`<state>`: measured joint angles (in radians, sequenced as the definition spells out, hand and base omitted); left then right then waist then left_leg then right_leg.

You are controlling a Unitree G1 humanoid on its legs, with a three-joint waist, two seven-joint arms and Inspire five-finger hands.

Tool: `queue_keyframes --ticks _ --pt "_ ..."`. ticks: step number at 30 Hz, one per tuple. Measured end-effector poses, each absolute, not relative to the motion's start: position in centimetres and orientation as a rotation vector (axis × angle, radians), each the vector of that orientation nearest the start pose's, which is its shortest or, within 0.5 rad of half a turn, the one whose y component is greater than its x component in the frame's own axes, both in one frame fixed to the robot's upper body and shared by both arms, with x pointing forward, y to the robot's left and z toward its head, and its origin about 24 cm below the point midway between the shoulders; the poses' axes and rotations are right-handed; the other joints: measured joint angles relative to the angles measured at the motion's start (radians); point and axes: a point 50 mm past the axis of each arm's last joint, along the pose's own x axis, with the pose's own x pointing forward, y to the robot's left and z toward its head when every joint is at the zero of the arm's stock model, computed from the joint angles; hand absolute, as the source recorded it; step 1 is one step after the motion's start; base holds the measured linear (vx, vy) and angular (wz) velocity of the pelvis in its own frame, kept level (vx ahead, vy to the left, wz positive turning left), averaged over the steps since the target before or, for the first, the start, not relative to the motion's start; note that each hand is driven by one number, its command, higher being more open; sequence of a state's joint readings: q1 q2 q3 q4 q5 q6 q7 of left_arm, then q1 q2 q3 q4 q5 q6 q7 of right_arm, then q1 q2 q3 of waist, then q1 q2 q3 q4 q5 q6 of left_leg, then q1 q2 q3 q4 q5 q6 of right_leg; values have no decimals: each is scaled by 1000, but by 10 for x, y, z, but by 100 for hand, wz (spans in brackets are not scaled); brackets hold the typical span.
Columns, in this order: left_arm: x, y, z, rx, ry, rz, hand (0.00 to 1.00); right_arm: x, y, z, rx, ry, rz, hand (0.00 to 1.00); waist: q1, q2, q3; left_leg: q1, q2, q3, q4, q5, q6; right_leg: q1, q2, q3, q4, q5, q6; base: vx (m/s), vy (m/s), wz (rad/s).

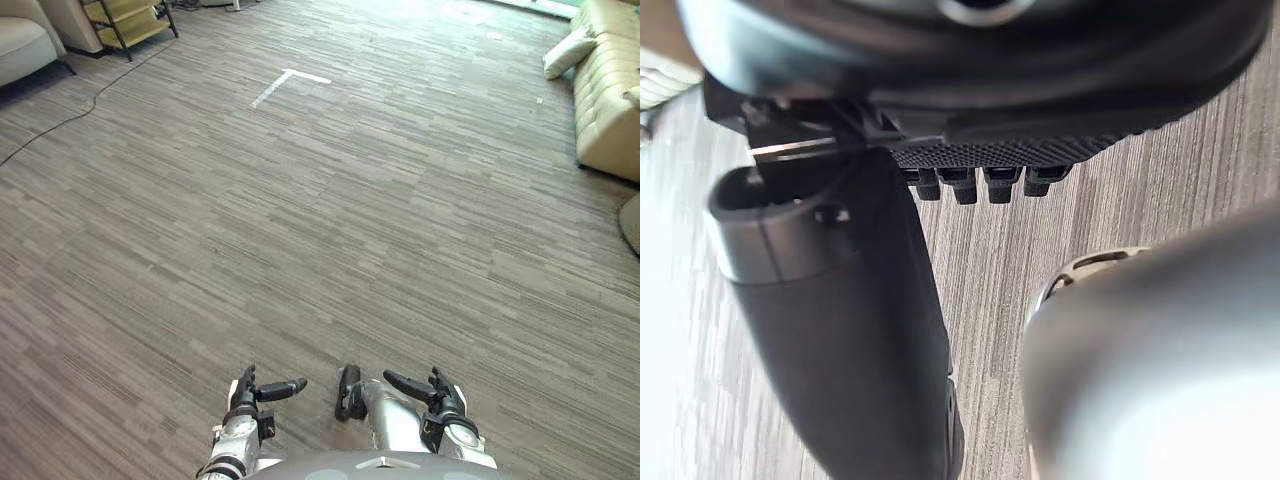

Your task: Pick up cushions and gather them together orderly.

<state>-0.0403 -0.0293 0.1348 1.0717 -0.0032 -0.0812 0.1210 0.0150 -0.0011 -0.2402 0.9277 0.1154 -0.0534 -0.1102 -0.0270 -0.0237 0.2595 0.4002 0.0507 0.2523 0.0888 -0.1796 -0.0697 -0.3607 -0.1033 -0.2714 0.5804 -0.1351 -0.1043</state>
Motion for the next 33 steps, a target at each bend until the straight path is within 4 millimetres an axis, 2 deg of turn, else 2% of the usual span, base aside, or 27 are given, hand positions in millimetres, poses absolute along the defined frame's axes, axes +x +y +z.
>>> queue_keyframes --ticks 1,2,3,4,5,6,7,9,10,11,13,14,16,17,18,19,20,21,22,23,24,26,27,29,30,31,33 --pt "143 159 -150 -35 958 210 100 143 -192 -141 161 884 -390 100 0 0 0 0 0 0 1 0 0 0 0 0 1 -2 -1 512 -206 -1" --pt "142 156 -151 -29 961 202 100 143 -194 -140 164 882 -404 100 -11 18 0 -51 46 -46 200 -1 -22 53 19 -13 11 -69 3 401 -176 11" --pt "143 157 -150 -35 954 208 100 141 -195 -141 162 884 -406 100 -17 28 0 -128 80 -97 387 16 -93 94 38 -23 -19 -80 3 479 -221 13" --pt "144 156 -149 -43 949 210 100 139 -196 -141 158 885 -407 100 -18 36 0 -180 95 -128 500 39 -148 119 55 -27 -42 -82 1 449 -183 -1" --pt "147 155 -147 -68 928 227 100 139 -197 -140 152 886 -406 100 -17 49 3 -270 122 -157 716 55 -191 176 93 -26 -92 -82 0 436 -166 -25" --pt "149 157 -145 -75 908 240 100 139 -196 -141 149 891 -399 100 -17 51 7 -350 150 -151 890 49 -182 247 129 -15 -147 -85 -6 501 -130 -52" --pt "153 160 -142 -80 884 254 100 137 -192 -142 138 903 -379 100 -6 41 11 -421 159 -127 968 23 -161 327 154 14 -201 -89 -11 403 -82 -58" --pt "158 162 -138 -84 855 265 100 133 -189 -144 133 919 -365 100 9 28 12 -484 161 -86 949 -8 -104 390 162 42 -250 -87 -18 389 -42 -60" --pt "161 163 -136 -86 832 269 100 130 -187 -145 127 932 -356 100 19 21 12 -547 162 -58 868 -38 -50 447 166 72 -296 -84 -13 385 -11 -72" --pt "163 164 -134 -89 814 277 100 130 -187 -145 128 939 -356 100 28 15 15 -583 160 -36 746 -54 -21 484 165 101 -329 -79 -5 482 20 -69" --pt "163 167 -133 -95 805 296 100 131 -186 -145 128 936 -357 100 33 18 15 -629 143 -49 509 -54 -16 538 162 158 -370 -82 3 443 90 -75" --pt "164 168 -132 -96 795 299 100 131 -186 -145 129 935 -356 100 37 19 16 -646 136 -64 429 -46 -26 557 157 178 -384 -87 12 473 160 -96" --pt "166 168 -131 -97 780 305 100 127 -187 -147 124 948 -366 100 53 18 6 -663 126 -80 246 -9 -40 598 145 240 -412 -134 37 485 230 -98" --pt "164 169 -132 -97 787 311 100 123 -187 -148 122 958 -372 100 57 24 -1 -662 124 -77 223 6 -29 621 139 265 -406 -160 53 654 339 -89" --pt "162 170 -133 -97 795 315 100 114 -187 -150 120 981 -384 100 62 18 -14 -661 111 -92 241 80 21 650 123 297 -393 -191 81 566 289 -65" --pt "161 170 -133 -97 800 317 100 111 -186 -151 123 990 -386 100 65 11 -24 -661 96 -92 257 113 39 658 110 307 -387 -200 96 636 306 -78" --pt "159 171 -135 -101 817 321 100 102 -182 -154 134 1015 -389 100 75 -7 -56 -655 78 -83 293 152 32 631 73 336 -307 -225 140 626 299 -82" --pt "159 178 -135 -86 817 332 100 102 -174 -155 155 1021 -376 100 78 -46 -67 -624 45 -32 308 110 40 551 24 348 -118 -247 175 750 366 -80" --pt "159 180 -134 -80 816 336 100 104 -172 -155 160 1017 -372 100 77 -63 -67 -606 29 -11 309 93 51 501 3 354 2 -237 189 587 301 -56" --pt "160 182 -135 -75 821 337 100 104 -171 -155 163 1014 -363 100 77 -79 -64 -577 10 6 309 68 63 430 -21 360 170 -183 220 451 240 -32" --pt "158 183 -137 -70 844 340 100 106 -173 -154 161 1007 -355 100 73 -77 -61 -521 -5 15 304 28 73 348 -45 360 364 -111 238 544 267 -27" --pt "154 181 -141 -77 879 352 100 109 -179 -152 145 987 -353 100 69 -56 -46 -410 -10 26 271 -17 82 283 -64 315 515 -117 229 514 215 -29" --pt "150 181 -142 -81 890 360 100 112 -184 -149 123 966 -354 100 68 -35 -44 -315 -4 40 213 -47 75 207 -74 248 549 -126 213 483 152 -35" --pt "146 183 -144 -81 902 369 100 117 -186 -147 120 940 -357 100 59 -30 -44 -250 7 46 171 -74 61 113 -76 164 515 -141 188 517 52 -21" --pt "143 183 -145 -85 918 372 100 125 -186 -144 117 918 -353 100 46 -30 -38 -180 20 54 117 -86 50 37 -73 62 393 -156 160 474 -22 -7" --pt "142 183 -146 -85 923 369 100 126 -186 -144 117 914 -352 100 43 -29 -38 -162 23 58 100 -86 46 20 -70 40 348 -154 157 590 -65 -6" --pt "140 177 -148 -67 939 328 100 130 -186 -142 118 900 -349 100 28 -29 -38 -97 27 63 32 -89 40 -21 -45 -24 83 -111 151 523 -95 8"
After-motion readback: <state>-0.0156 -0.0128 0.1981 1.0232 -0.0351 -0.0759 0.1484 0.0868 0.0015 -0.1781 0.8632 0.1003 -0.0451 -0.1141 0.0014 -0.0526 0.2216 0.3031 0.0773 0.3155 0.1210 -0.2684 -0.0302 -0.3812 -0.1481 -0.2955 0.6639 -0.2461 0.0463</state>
